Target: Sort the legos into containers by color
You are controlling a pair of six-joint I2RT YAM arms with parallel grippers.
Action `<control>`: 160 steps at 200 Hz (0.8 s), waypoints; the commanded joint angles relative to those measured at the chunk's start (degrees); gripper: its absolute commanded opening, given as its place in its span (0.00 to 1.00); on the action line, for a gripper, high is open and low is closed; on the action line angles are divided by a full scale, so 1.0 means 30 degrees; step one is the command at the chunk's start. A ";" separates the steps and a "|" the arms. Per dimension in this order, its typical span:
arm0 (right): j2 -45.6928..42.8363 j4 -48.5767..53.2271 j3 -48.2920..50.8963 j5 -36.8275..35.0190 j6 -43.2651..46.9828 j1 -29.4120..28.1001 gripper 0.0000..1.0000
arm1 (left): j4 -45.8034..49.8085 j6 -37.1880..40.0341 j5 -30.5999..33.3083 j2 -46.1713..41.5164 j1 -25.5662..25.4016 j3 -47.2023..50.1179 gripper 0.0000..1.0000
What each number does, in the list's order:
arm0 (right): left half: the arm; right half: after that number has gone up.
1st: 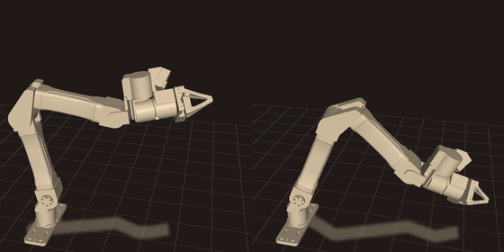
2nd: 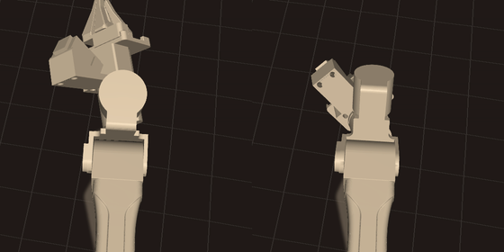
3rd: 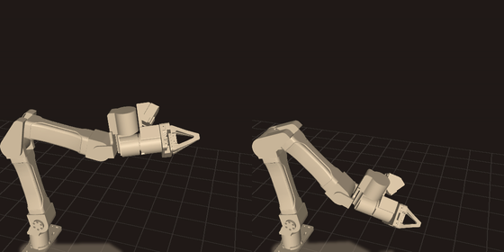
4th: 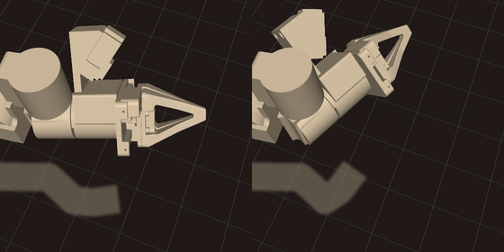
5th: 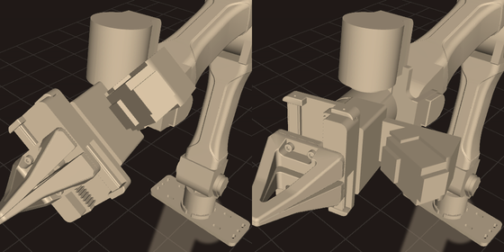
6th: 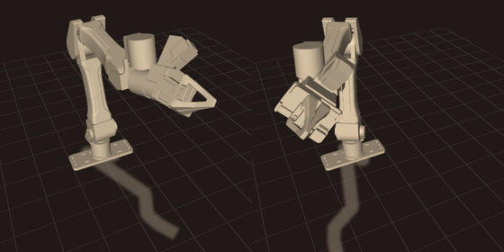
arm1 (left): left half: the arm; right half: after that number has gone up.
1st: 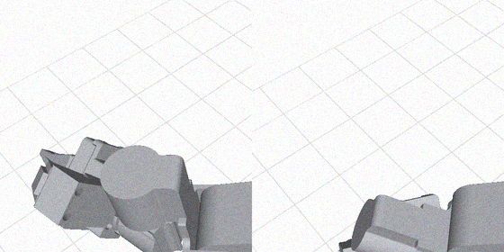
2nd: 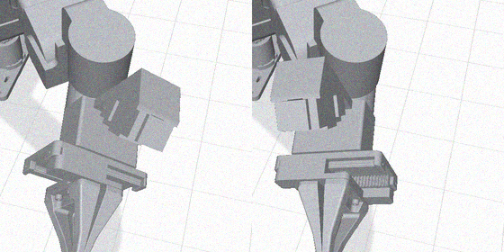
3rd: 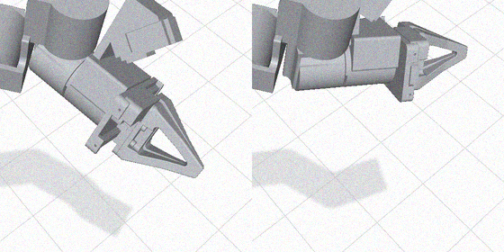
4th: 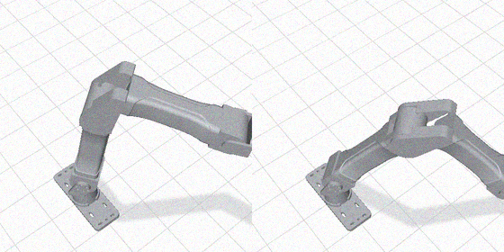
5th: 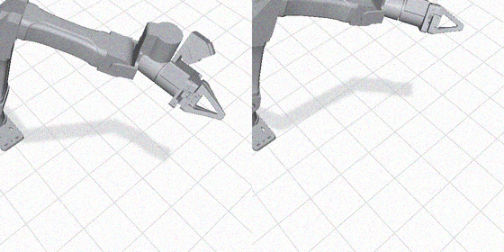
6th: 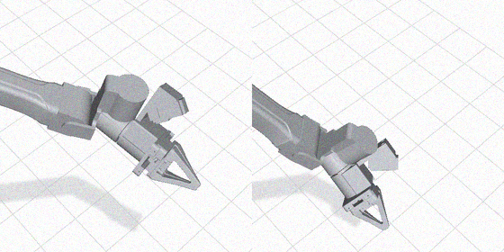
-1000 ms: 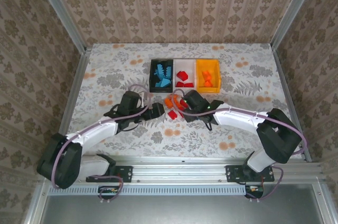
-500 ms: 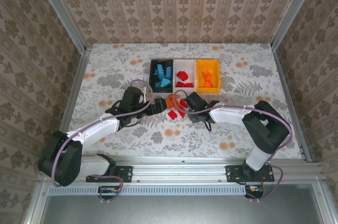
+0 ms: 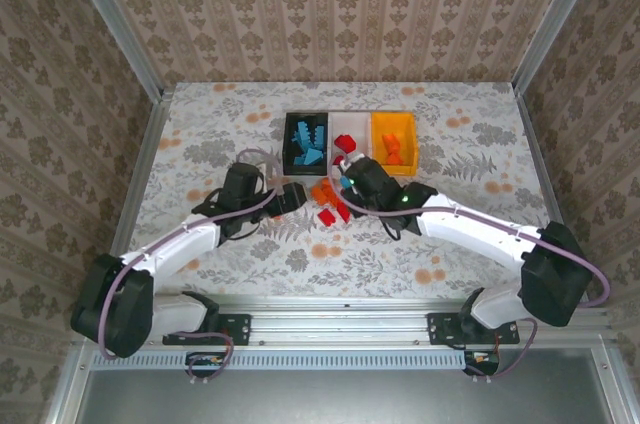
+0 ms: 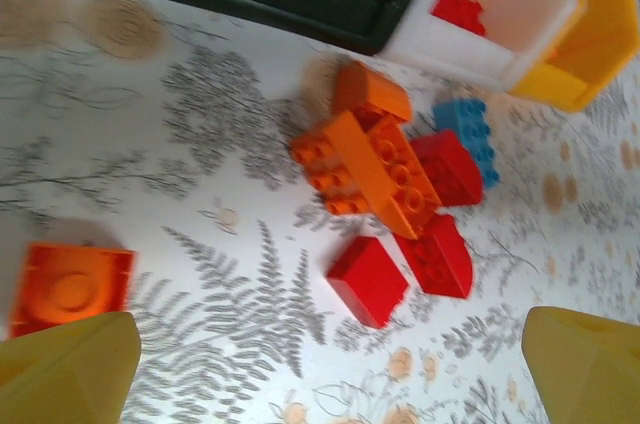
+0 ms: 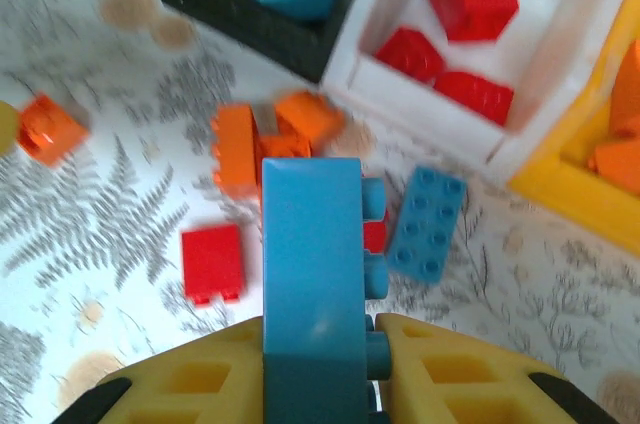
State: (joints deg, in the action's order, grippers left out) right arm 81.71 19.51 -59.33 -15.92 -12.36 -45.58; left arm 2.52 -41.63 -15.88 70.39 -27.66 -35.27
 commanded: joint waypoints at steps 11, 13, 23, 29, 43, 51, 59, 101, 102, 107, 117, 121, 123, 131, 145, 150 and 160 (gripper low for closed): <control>0.3687 -0.0701 -0.3810 0.0459 0.0577 0.0011 0.30 | 0.1310 -0.0987 0.0350 -0.1183 0.3233 0.1217 1.00; 0.4026 -0.0789 -0.4028 0.0470 0.0612 -0.0005 0.30 | 0.1300 -0.1090 0.0263 -0.1267 0.3475 0.1328 1.00; 0.5713 -0.0898 -0.5788 0.0395 0.0720 0.0044 0.30 | 0.1281 -0.1643 -0.0119 -0.1632 0.4496 0.2074 1.00; 0.6834 -0.0752 -0.6908 0.0381 0.0719 0.0075 0.30 | 0.1336 -0.1892 -0.0267 -0.1891 0.5111 0.2456 1.00; 0.9054 -0.0707 -0.9128 -0.0031 0.0839 0.0162 0.30 | 0.1820 -0.2177 -0.0726 -0.2521 0.6220 0.3099 1.00; 1.0233 -0.0528 -1.0438 -0.0255 0.0783 0.0274 0.30 | 0.2199 -0.2095 -0.0958 -0.2877 0.6737 0.3264 1.00; 1.1406 -0.0086 -1.1952 -0.0379 0.0665 0.0384 0.30 | 0.2611 -0.2031 -0.1034 -0.3249 0.7080 0.3389 1.00; 1.6548 0.3443 -1.8835 -0.1968 0.1103 0.0823 0.30 | 0.3231 -0.2606 -0.1094 -0.5324 0.7492 0.4282 1.00; 1.6643 0.3495 -1.8909 -0.1992 0.1103 0.0816 0.30 | 0.3231 -0.2612 -0.1079 -0.5355 0.7521 0.4313 1.00; 1.7013 0.3614 -1.9447 -0.2033 0.1128 0.0876 0.31 | 0.3231 -0.2682 -0.1039 -0.5557 0.7523 0.4420 1.00; 1.7477 0.4146 -2.0122 -0.1882 0.1161 0.1004 0.32 | 0.3325 -0.2739 -0.0956 -0.5885 0.7524 0.4589 1.00; 1.7613 0.4247 -2.0303 -0.1779 0.1146 0.1036 0.32 | 0.3368 -0.2742 -0.0920 -0.5980 0.7543 0.4606 1.00; 1.7711 0.4351 -2.0433 -0.1752 0.1135 0.1042 0.32 | 0.3419 -0.2737 -0.0897 -0.6026 0.7526 0.4607 1.00; 1.7938 0.4630 -2.0918 -0.1778 0.1118 0.1099 0.33 | 0.3507 -0.2683 -0.0889 -0.6146 0.7570 0.4571 1.00; 1.8152 0.4937 -2.1419 -0.1872 0.1081 0.1175 0.35 | 0.3710 -0.2569 -0.0889 -0.6232 0.7552 0.4420 1.00; 1.8157 0.4952 -2.1469 -0.1853 0.1074 0.1193 0.35 | 0.3743 -0.2535 -0.0932 -0.6222 0.7557 0.4335 1.00; 1.8187 0.4978 -2.1569 -0.1857 0.1102 0.1205 0.39 | 0.3842 -0.2430 -0.1027 -0.6169 0.7550 0.4187 1.00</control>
State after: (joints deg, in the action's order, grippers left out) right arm 135.41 30.55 -120.95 -19.57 -9.43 -42.22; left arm 11.88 -48.47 -18.06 52.51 -5.48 -22.02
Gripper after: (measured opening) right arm 0.357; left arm 0.997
